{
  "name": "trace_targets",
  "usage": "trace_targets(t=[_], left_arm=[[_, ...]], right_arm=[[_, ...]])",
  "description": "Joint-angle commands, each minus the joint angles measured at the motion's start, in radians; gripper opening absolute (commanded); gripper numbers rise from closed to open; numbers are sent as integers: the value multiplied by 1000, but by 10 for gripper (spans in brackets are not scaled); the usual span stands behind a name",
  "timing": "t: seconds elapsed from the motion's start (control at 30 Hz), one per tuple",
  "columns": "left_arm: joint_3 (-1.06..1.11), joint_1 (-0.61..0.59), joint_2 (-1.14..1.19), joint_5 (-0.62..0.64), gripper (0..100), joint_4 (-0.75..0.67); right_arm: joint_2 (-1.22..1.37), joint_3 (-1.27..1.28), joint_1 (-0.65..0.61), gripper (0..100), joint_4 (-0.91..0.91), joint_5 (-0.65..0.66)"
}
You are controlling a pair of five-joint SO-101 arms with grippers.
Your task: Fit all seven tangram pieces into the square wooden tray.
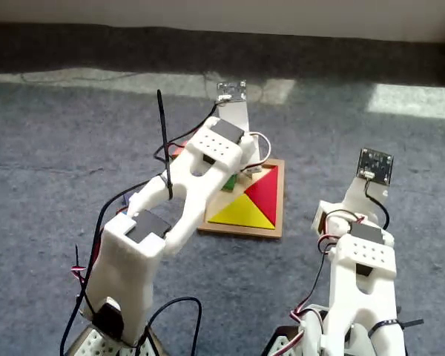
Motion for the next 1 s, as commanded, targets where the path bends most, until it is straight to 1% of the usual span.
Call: trace_targets(t=[0.0,0.03,0.07,0.23,0.33,0.4,0.57,0.77,0.87,0.97], left_arm=[[-91,21,-12,6,275,78],[-110,21,-12,6,304,115],[-131,21,-15,6,312,153],[-236,18,-24,3,287,292],[-269,8,-22,-2,274,331],[-277,-7,-19,-8,260,331],[-269,-8,-12,-195,255,232],[-277,-39,47,-341,253,157],[-288,-59,81,-443,252,141],[-340,-87,116,-482,252,147]], right_arm=[[-41,-10,12,9,-18,-2],[-39,-10,12,9,-18,-2],[-39,-10,12,9,-18,-2],[-39,-10,12,9,-18,-2],[-38,-12,12,9,-18,-2],[-38,-12,12,9,-18,-2],[-38,-12,12,9,-18,-2],[-38,-10,12,9,-18,-2],[-38,-10,12,9,-18,-2],[-39,-10,12,9,-18,-2]])
